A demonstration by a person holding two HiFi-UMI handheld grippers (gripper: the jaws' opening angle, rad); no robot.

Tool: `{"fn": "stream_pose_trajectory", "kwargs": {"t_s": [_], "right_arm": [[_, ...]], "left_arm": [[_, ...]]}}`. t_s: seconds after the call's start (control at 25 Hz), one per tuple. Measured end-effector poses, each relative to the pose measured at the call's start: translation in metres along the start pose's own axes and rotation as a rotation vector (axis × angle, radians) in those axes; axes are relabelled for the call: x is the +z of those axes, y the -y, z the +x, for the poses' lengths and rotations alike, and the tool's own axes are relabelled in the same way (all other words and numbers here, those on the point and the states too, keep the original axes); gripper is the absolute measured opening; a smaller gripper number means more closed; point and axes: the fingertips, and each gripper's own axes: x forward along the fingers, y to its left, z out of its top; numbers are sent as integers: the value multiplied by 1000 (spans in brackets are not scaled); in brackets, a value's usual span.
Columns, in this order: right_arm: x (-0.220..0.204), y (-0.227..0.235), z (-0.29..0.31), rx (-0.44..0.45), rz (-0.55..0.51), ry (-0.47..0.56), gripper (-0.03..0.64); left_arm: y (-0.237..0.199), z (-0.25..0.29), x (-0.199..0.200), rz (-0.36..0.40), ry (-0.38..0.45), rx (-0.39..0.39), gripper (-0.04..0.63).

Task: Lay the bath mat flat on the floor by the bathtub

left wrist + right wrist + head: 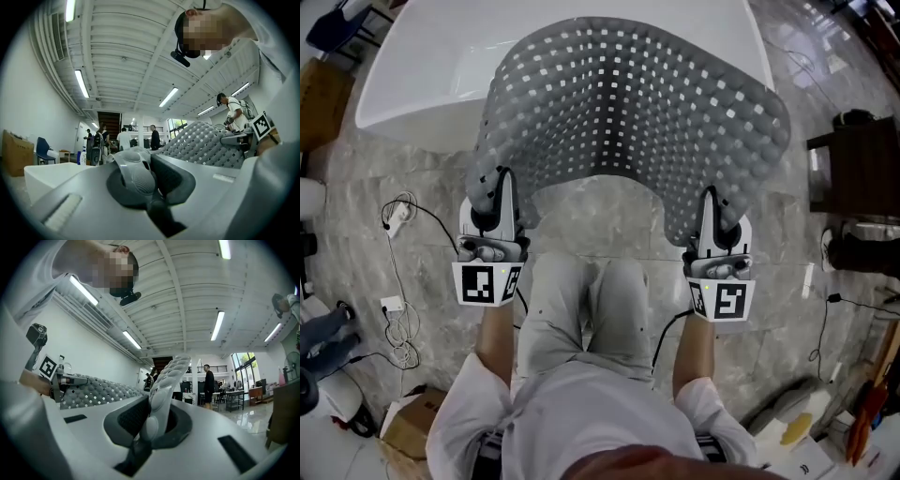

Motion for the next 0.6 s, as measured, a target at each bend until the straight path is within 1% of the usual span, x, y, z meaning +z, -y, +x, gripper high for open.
{"fn": "stream_pose_trajectory", "kwargs": {"t_s": [0.16, 0.36, 0.48, 0.6], "right_arm": [[-61, 5, -8, -13, 6, 18, 23], [-131, 3, -16, -20, -32, 34, 23], [-161, 1, -23, -10, -42, 27, 23], [-182, 0, -27, 2, -46, 13, 25]], "left_arm": [[-1, -7, -53, -26, 12, 5, 18], [4, -16, -114, -25, 23, 3, 18], [12, -22, -143, -22, 25, -18, 18], [14, -30, -163, -23, 35, -29, 18]]}}
